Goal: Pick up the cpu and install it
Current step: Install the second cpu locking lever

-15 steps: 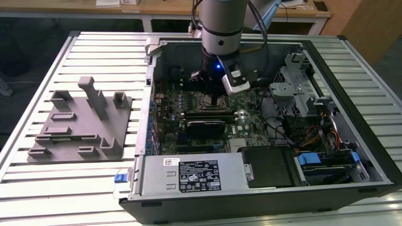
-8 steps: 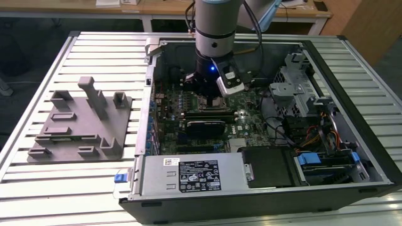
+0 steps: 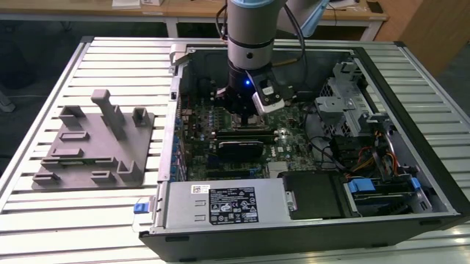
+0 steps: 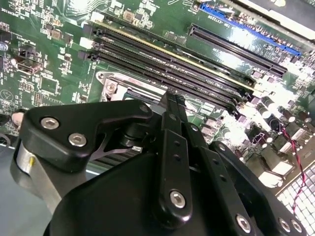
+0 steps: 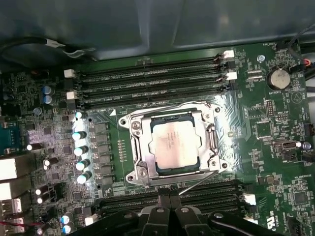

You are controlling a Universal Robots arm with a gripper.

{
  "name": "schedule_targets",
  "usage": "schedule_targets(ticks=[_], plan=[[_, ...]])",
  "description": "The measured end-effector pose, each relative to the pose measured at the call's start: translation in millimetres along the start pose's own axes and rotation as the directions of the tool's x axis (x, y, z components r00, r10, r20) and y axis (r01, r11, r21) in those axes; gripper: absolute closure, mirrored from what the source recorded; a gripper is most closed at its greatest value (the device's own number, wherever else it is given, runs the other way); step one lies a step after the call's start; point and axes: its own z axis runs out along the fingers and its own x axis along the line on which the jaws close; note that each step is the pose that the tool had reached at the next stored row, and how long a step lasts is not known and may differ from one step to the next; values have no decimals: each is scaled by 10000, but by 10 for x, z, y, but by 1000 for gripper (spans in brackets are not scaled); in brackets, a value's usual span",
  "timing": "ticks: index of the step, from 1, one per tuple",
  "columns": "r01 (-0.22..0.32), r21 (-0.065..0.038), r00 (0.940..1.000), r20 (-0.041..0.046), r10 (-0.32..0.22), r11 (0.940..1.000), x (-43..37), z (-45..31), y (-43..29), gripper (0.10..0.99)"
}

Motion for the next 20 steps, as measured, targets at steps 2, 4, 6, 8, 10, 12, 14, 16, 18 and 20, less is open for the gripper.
schedule_targets(ticks=[2,4,6,8,10,12,14,16,18,20], plan=[[0,-1,10000,0,0,10000,-1,7,-6,980],[0,-9,10000,-1,0,10000,-3,11,-19,980],[-1,-16,10000,-2,1,10000,-3,15,-28,980],[-1,-37,10000,-6,1,10000,1,20,-33,980],[-2,-79,10000,-11,2,10000,22,26,-39,980],[-3,-107,10000,-16,3,9999,54,29,-48,980],[-6,-168,10000,-25,5,9999,76,35,-64,980],[-7,-242,10000,-36,6,9997,85,44,-86,980],[-13,-345,10000,-52,11,9994,94,53,-108,980],[-18,-447,10000,-68,15,9990,106,60,-125,980]])
